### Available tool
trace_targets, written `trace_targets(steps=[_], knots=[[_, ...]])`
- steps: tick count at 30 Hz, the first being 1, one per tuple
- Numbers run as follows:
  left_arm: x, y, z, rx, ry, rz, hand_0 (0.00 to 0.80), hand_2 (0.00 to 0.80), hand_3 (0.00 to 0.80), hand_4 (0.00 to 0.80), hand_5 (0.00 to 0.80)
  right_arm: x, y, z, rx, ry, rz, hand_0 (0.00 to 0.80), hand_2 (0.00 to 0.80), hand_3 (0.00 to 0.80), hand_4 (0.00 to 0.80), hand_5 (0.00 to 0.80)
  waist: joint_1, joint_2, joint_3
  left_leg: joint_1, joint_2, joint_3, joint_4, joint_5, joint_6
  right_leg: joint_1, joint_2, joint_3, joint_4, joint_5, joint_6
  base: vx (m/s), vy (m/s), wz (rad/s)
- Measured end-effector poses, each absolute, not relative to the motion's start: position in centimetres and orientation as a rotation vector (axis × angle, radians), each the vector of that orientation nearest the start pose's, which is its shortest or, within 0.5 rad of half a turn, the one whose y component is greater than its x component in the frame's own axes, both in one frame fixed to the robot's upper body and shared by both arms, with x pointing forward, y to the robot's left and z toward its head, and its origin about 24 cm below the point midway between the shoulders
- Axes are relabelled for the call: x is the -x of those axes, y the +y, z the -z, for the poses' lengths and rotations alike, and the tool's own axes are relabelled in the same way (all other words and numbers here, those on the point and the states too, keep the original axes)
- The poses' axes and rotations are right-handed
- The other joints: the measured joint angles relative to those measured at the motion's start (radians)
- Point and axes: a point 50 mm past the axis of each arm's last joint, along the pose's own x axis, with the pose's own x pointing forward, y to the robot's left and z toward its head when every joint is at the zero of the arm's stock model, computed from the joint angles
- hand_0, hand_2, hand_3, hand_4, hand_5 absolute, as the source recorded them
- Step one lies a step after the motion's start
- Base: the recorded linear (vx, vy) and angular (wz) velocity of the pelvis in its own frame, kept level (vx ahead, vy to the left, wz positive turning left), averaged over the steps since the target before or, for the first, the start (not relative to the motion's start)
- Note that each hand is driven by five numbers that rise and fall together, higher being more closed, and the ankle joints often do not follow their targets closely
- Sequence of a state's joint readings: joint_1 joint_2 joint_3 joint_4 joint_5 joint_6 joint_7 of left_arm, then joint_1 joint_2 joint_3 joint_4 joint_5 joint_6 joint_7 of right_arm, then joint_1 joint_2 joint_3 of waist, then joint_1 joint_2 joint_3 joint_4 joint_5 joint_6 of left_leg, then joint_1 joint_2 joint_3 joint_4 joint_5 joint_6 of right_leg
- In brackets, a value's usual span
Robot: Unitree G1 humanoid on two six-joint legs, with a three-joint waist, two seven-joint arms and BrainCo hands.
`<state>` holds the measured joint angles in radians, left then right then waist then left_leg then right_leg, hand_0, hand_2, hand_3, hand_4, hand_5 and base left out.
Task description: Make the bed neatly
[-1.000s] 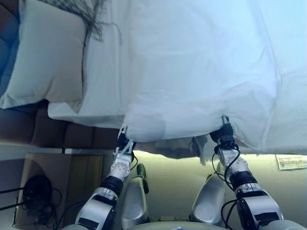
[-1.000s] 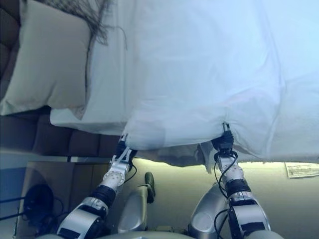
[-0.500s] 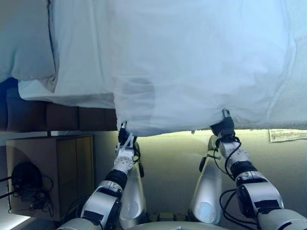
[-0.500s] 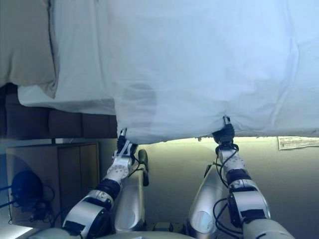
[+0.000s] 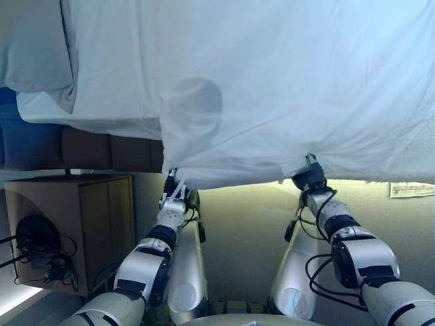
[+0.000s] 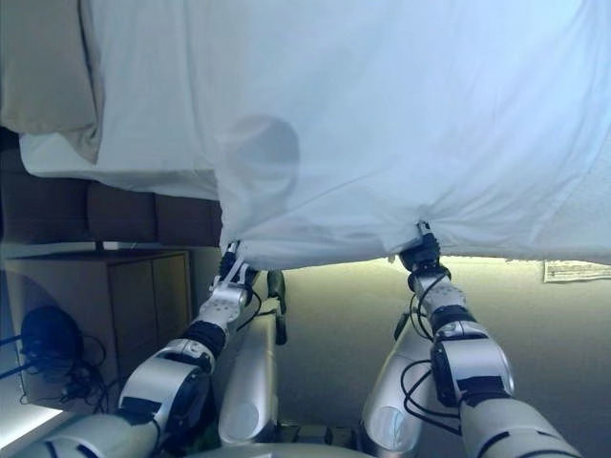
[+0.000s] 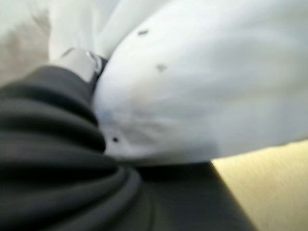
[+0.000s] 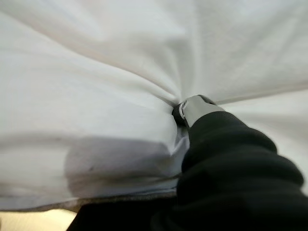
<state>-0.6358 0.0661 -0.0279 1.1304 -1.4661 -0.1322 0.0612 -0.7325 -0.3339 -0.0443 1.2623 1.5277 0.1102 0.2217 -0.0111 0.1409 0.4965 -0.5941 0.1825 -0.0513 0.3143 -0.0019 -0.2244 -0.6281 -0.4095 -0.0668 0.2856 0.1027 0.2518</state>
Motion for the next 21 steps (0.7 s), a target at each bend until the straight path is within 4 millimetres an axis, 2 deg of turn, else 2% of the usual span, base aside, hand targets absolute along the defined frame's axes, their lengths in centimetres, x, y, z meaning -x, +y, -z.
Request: trace_targets(steps=[7, 12, 21], knots=[[-32.7, 14.3, 3.2, 1.245, 0.441, -0.422, 0.800, 0.800, 0.800, 0.800, 0.800, -34.4, -23.2, -0.6, -1.170, 0.299, 0.255, 0.800, 0.800, 0.800, 0.800, 0.800, -0.002, 0.000, 0.000, -0.008, 0.001, 0.017, -0.004, 0.002, -0.003, -0.017, 0.000, 0.008, -0.005, 0.000, 0.000, -0.014, 0.074, -0.03], [-33.0, 14.1, 2.6, 1.254, 0.385, -0.408, 0.800, 0.800, 0.800, 0.800, 0.800, -35.2, -22.8, -1.6, -1.158, 0.266, 0.231, 0.800, 0.800, 0.800, 0.800, 0.800, -0.002, 0.000, 0.000, -0.087, -0.001, 0.024, 0.015, 0.000, 0.000, -0.102, 0.001, 0.028, -0.002, 0.016, 0.000, -0.047, 0.071, -0.04], [-33.7, 13.7, 1.2, 1.241, 0.304, -0.377, 0.800, 0.800, 0.800, 0.800, 0.800, -36.2, -22.6, -3.3, -1.144, 0.195, 0.216, 0.800, 0.800, 0.800, 0.800, 0.800, 0.001, 0.000, -0.001, -0.202, -0.001, 0.020, 0.064, 0.001, -0.004, -0.204, 0.001, 0.032, 0.029, 0.019, -0.002, -0.024, 0.019, 0.02]])
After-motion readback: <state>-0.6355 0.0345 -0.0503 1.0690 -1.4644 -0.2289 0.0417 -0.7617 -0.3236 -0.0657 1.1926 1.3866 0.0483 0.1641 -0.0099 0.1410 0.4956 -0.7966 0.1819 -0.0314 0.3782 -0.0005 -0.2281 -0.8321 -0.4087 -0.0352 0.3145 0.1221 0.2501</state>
